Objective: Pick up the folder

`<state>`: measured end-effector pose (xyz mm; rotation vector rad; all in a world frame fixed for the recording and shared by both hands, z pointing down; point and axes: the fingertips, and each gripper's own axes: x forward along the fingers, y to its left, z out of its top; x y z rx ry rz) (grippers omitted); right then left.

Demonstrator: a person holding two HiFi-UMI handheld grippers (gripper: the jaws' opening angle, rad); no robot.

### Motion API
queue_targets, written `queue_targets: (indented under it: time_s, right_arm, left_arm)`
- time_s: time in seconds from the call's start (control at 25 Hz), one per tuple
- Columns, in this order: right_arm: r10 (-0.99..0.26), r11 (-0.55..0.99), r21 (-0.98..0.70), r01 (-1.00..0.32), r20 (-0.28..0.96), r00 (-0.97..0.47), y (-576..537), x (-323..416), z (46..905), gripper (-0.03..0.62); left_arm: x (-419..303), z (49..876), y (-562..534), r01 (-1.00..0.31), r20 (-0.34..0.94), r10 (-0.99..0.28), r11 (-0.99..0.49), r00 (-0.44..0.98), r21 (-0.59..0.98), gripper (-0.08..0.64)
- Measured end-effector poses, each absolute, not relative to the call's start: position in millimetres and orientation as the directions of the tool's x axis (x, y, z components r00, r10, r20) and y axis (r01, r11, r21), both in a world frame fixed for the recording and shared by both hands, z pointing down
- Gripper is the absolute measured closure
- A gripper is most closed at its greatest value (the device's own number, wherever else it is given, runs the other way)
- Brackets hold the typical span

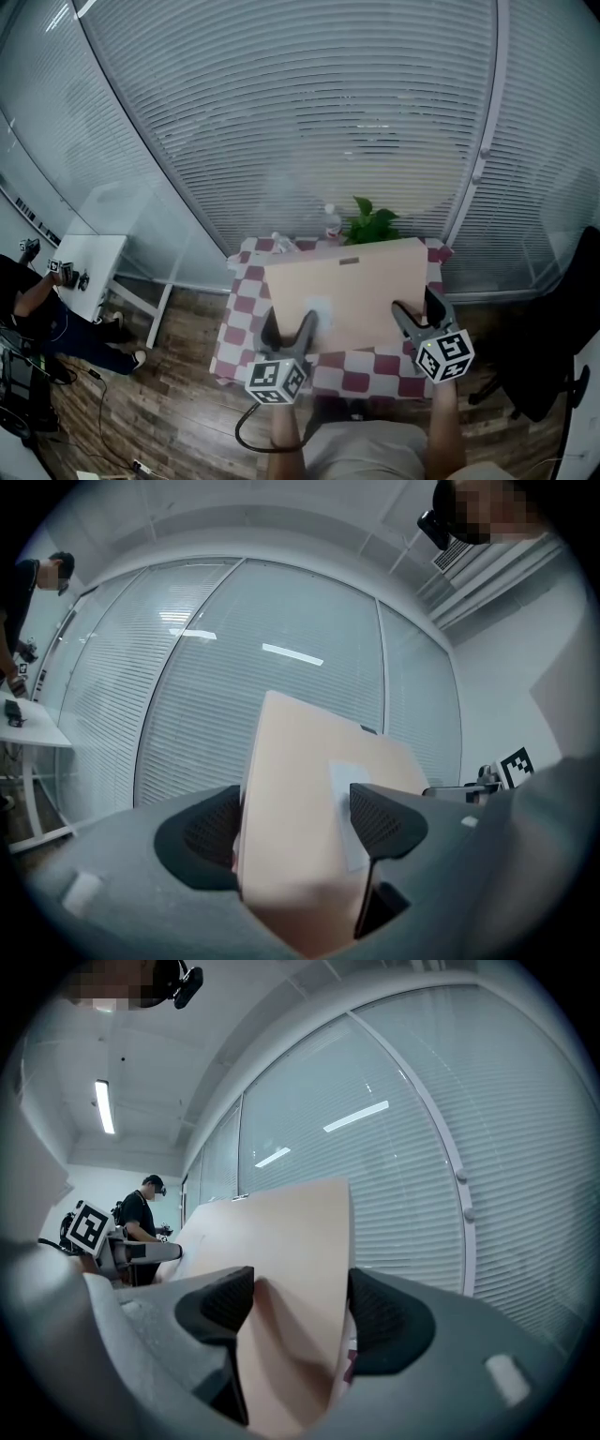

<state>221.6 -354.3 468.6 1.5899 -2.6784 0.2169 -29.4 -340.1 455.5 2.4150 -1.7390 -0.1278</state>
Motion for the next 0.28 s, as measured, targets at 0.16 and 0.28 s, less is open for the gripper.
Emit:
queue_targets:
  time_s: [0.16,0.28]
  right_arm:
    - [-0.865,0.486,-0.108,-0.867,0.085,-0.495,-356.4,214.8,468.4,0.271]
    - [-0.863,0.490,-0.105,-0.865,0.084,-0.499,-357.6,212.0,467.9,0.272]
  left_arm:
    - [-35.3,455.2,-334.7,-0.939,0.023,-0.953,-0.294,0.303,0.180,0.206]
    - [-37.7,456.2,-332.4,-0.940,0.025,-0.955,-0.287,0.297,0.184,0.206]
